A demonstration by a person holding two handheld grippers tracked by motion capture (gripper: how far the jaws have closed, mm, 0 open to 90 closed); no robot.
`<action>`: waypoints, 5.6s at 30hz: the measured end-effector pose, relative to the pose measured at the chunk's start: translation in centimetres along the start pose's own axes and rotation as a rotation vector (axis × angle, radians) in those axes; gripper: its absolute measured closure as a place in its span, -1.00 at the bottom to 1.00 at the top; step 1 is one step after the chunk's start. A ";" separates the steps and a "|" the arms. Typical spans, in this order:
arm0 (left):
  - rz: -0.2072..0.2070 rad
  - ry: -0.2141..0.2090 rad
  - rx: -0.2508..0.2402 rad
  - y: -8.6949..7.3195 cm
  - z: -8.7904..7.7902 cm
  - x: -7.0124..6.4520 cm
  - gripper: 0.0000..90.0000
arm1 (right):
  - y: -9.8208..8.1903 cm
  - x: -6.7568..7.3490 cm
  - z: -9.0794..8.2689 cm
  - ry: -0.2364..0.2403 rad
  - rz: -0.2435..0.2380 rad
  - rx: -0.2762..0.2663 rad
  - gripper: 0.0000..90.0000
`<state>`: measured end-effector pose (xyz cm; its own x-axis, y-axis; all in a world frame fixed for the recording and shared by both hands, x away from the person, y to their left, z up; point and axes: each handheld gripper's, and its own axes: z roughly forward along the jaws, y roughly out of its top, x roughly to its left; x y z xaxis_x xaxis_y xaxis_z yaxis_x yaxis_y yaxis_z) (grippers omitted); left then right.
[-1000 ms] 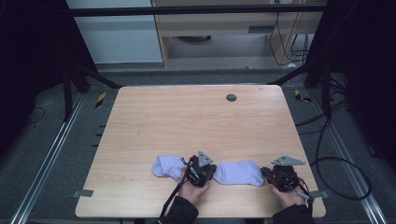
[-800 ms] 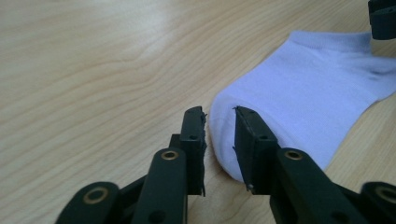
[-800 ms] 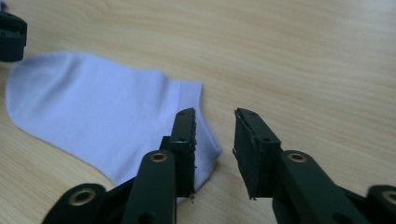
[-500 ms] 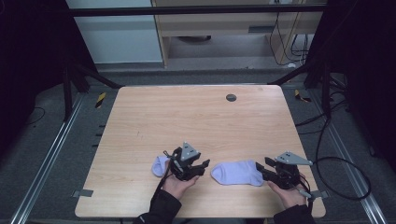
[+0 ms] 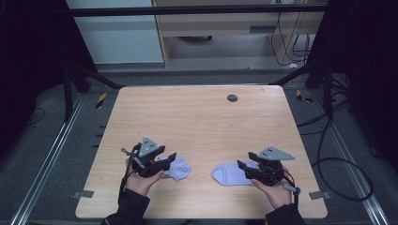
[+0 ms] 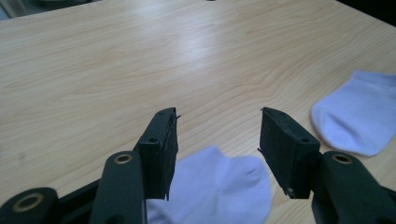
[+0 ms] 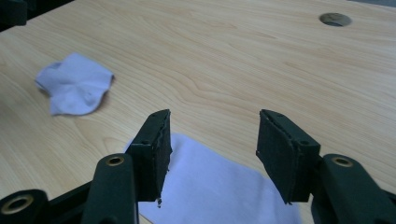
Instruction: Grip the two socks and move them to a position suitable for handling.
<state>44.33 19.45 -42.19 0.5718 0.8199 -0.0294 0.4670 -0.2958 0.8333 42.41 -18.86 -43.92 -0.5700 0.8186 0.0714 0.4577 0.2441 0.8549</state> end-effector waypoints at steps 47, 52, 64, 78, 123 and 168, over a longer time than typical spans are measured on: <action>-0.098 0.083 0.156 -7.0 2.0 3.6 0.42 | 1.3 15.0 14.3 0.265 -0.254 0.205 0.41; -0.092 0.076 0.174 -7.1 2.2 3.7 0.51 | 0.9 15.3 15.2 0.255 -0.261 0.224 0.50; -0.071 0.056 0.196 -7.1 2.6 3.5 0.88 | 1.1 15.2 15.1 0.270 -0.220 0.221 0.87; -0.047 0.046 0.205 -7.0 2.5 3.5 0.92 | 5.4 12.4 15.0 0.182 -0.033 0.051 0.85; -0.120 0.047 0.209 -6.9 2.0 3.2 0.94 | 4.9 7.3 20.4 0.022 -0.014 0.212 0.97; -0.104 0.039 0.028 -3.1 -1.6 2.7 0.24 | 1.9 4.3 5.2 0.096 0.000 0.028 -0.02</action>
<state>43.35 23.32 -43.94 0.4925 0.8653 -0.0932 0.5414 -0.2208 0.8112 44.38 -12.21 -44.69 -0.6322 0.7653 0.1209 0.4754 0.2598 0.8405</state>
